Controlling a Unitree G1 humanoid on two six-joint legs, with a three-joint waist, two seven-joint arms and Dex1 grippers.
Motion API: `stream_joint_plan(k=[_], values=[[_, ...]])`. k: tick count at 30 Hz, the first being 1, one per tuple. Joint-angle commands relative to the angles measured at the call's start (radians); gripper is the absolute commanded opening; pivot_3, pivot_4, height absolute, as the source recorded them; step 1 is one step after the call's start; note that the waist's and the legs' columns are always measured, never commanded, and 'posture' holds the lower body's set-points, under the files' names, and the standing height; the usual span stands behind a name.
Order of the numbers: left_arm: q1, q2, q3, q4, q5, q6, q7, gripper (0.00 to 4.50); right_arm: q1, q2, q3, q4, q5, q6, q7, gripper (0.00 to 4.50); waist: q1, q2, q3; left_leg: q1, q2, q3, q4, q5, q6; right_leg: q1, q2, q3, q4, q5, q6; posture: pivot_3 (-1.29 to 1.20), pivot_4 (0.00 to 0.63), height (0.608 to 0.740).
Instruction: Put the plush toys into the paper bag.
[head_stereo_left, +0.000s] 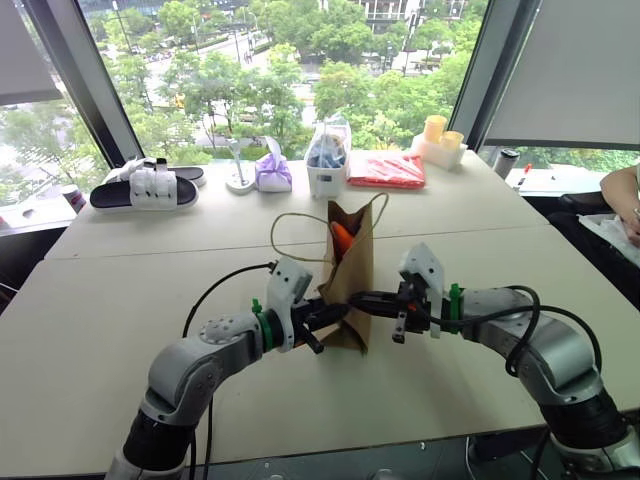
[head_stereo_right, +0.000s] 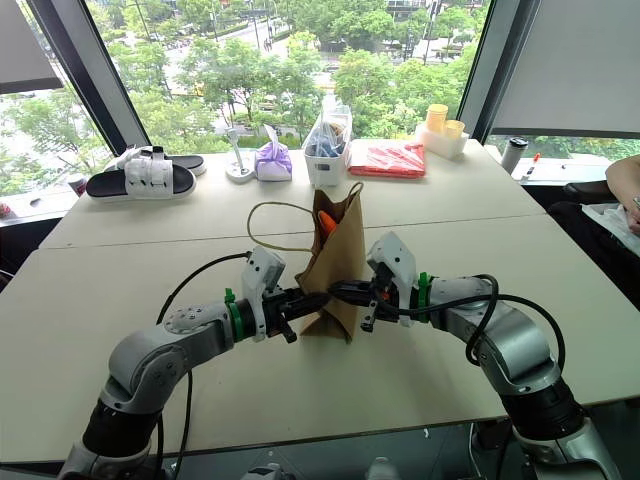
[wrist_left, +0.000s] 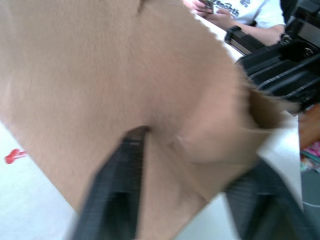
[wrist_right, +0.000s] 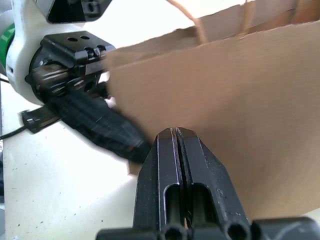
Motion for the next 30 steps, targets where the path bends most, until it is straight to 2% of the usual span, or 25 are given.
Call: stream_joint_plan(k=[1, 4, 6, 11, 15, 17, 19, 24, 30], values=[[-0.026, 0.007, 0.028, -0.036, -0.017, 0.011, -0.002, 0.02, -0.015, -0.017, -0.010, -0.029, 0.001, 0.003, 0.000, 0.00, 0.000, 0.000, 0.000, 0.000, 0.000, 0.000, 0.000, 0.000, 0.000, 0.000, 0.000, 0.000, 0.000, 0.000, 0.000, 0.00, 0.150, 0.740], [-0.034, 0.013, 0.043, -0.030, -0.018, 0.017, 0.002, 0.02, -0.008, -0.024, -0.020, -0.041, 0.003, 0.011, -0.006, 0.00, 0.000, 0.000, 0.000, 0.000, 0.000, 0.000, 0.000, 0.000, 0.000, 0.000, 0.000, 0.000, 0.000, 0.000, 0.000, 0.00, 0.150, 0.740], [-0.052, 0.055, 0.048, -0.006, -0.016, -0.009, -0.062, 0.02, 0.008, -0.044, -0.060, -0.065, 0.016, 0.029, -0.018, 0.00, 0.000, 0.000, 0.000, 0.000, 0.000, 0.000, 0.000, 0.000, 0.000, 0.000, 0.000, 0.000, 0.000, 0.000, 0.000, 0.00, 0.150, 0.740], [-0.110, 0.193, 0.019, 0.110, 0.003, -0.164, -0.375, 0.02, 0.054, -0.108, -0.195, -0.124, 0.076, 0.087, -0.043, 0.00, 0.001, 0.000, 0.000, 0.000, 0.000, 0.000, 0.000, 0.000, 0.000, 0.000, 0.000, 0.000, 0.000, 0.000, 0.000, 0.00, 0.150, 0.740], [-0.290, 0.270, -0.036, 0.450, 0.089, -0.391, -0.742, 0.02, 0.106, -0.195, -0.414, -0.190, 0.169, 0.182, -0.056, 0.00, 0.018, 0.000, 0.000, -0.001, 0.000, 0.000, 0.000, 0.000, 0.000, 0.000, 0.000, -0.002, -0.001, 0.000, 0.000, 0.00, 0.150, 0.740], [-0.388, 0.266, -0.033, 0.619, 0.088, -0.441, -0.879, 0.02, 0.125, -0.217, -0.483, -0.214, 0.202, 0.214, -0.075, 0.00, 0.021, 0.000, 0.000, -0.001, 0.000, 0.001, 0.000, 0.000, 0.000, 0.000, 0.000, -0.001, -0.002, 0.000, 0.000, 0.00, 0.150, 0.740], [-0.481, 0.263, -0.055, 0.818, 0.153, -0.557, -0.995, 0.02, 0.152, -0.233, -0.525, -0.234, 0.211, 0.227, -0.093, 0.00, 0.023, 0.000, 0.000, -0.001, 0.000, 0.001, 0.001, 0.000, 0.001, 0.001, 0.000, -0.002, -0.003, 0.000, 0.000, 0.00, 0.150, 0.740], [-0.634, 0.219, -0.102, 1.271, 0.375, -0.912, -1.032, 0.02, 0.197, -0.233, -0.549, -0.251, 0.220, 0.216, -0.125, 0.00, 0.017, 0.000, 0.000, -0.001, 0.000, 0.001, 0.000, -0.001, 0.002, 0.001, 0.000, -0.002, -0.003, 0.000, 0.000, 0.00, 0.150, 0.740], [-0.670, 0.188, -0.079, 1.456, 0.467, -1.046, -1.052, 0.02, 0.202, -0.223, -0.499, -0.246, 0.213, 0.179, -0.158, 0.00, 0.019, 0.000, 0.000, -0.001, 0.000, 0.001, 0.001, -0.002, 0.003, 0.001, 0.000, -0.002, -0.002, 0.000, 0.000, 0.00, 0.150, 0.740]])
